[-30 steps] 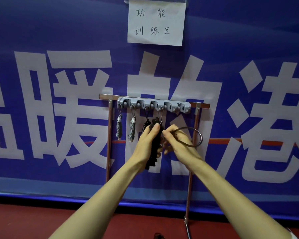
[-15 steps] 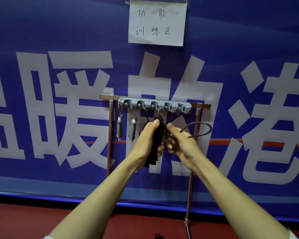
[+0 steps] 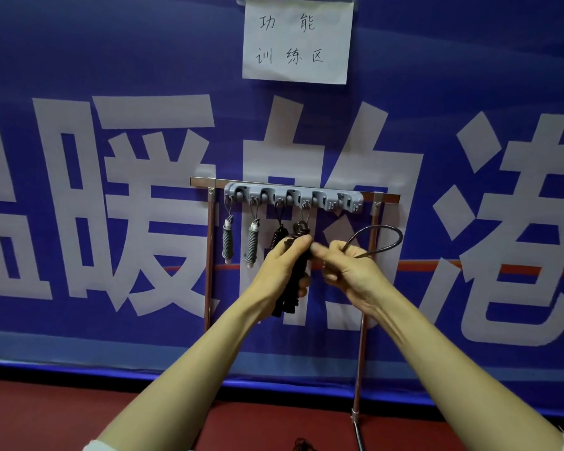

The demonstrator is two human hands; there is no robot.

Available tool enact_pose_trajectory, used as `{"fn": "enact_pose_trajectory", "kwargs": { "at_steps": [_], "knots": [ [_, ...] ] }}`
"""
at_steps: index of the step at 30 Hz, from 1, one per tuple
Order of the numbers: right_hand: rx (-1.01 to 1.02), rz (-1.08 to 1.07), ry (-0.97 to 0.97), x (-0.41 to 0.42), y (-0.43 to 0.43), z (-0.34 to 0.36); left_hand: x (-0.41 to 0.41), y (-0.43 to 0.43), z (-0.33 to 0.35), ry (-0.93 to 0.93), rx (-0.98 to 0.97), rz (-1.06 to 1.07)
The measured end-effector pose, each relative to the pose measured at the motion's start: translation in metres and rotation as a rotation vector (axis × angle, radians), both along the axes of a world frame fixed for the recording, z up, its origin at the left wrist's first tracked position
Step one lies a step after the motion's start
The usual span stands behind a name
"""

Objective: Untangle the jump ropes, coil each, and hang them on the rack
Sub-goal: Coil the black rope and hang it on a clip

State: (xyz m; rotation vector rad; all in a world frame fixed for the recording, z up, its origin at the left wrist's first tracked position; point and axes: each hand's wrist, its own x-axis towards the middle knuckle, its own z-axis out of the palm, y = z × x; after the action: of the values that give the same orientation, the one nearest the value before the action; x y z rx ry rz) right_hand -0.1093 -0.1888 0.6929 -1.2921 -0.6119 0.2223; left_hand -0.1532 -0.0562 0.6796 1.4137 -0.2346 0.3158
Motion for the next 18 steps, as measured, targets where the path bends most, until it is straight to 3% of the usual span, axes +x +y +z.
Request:
{"fn": "enact_pose_trajectory", "kwargs": {
  "at_steps": [2,6,9,13,18],
  "knots": [
    [-0.008,-0.032,-0.008,-0.002,-0.002,0.000,0.002,0.001,-0.004,0.001,0.040,0.021],
    [-0.284,-0.144,-0.218,-0.006,-0.004,-0.002,0.007,0.009,-0.016,-0.071,0.331,0.113],
    [-0.407,-0.227,-0.361,-0.009,-0.005,0.006,0.011,0.014,-0.021,-0.079,0.372,0.168],
    [-0.289,-0.246,-0.536,-0.009,-0.011,0.017,0.015,0.012,-0.018,-0.090,0.379,0.161],
    [-0.270,-0.146,-0.450,-0.009,-0.013,0.014,0.017,0.015,-0.016,-0.091,0.542,0.194]
  ]
}}
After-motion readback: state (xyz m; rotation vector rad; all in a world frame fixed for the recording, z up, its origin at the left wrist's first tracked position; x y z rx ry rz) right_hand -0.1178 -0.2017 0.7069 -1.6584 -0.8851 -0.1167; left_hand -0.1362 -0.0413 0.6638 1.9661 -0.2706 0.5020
